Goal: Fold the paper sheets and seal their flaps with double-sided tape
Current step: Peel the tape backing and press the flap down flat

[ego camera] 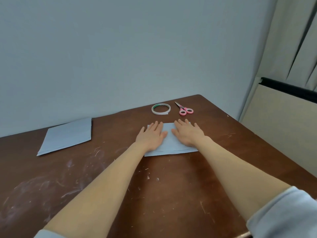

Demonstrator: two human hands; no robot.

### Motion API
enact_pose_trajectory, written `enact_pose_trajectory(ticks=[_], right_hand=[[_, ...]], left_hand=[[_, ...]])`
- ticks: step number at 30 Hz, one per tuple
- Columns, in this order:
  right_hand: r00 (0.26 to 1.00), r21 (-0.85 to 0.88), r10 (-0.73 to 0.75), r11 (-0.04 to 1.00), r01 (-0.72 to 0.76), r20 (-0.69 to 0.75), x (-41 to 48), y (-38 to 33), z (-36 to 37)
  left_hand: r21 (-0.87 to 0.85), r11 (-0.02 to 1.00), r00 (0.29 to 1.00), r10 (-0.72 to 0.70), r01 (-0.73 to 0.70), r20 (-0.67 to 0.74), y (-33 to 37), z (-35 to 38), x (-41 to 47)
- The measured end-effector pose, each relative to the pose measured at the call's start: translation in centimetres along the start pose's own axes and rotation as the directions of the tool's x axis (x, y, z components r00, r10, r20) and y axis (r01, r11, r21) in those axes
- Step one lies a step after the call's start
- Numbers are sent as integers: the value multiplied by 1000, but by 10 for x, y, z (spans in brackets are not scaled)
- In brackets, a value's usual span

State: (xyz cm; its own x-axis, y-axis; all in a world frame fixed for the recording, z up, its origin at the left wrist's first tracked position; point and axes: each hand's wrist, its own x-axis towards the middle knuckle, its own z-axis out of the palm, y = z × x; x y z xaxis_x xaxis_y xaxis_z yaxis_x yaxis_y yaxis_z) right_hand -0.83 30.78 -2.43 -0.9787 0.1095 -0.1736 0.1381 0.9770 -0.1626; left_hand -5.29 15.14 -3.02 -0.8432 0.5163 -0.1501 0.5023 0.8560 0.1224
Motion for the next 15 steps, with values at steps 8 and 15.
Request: enact_pose_trajectory(ticks=[8, 15], right_hand=[[985, -16, -158, 987, 157, -64, -16, -11, -2], [993, -64, 58, 996, -65, -100, -49, 9, -1]], left_hand=[[39, 993, 983, 118, -114, -141, 7, -3, -16], [97, 995, 989, -11, 26, -148, -9, 4, -61]])
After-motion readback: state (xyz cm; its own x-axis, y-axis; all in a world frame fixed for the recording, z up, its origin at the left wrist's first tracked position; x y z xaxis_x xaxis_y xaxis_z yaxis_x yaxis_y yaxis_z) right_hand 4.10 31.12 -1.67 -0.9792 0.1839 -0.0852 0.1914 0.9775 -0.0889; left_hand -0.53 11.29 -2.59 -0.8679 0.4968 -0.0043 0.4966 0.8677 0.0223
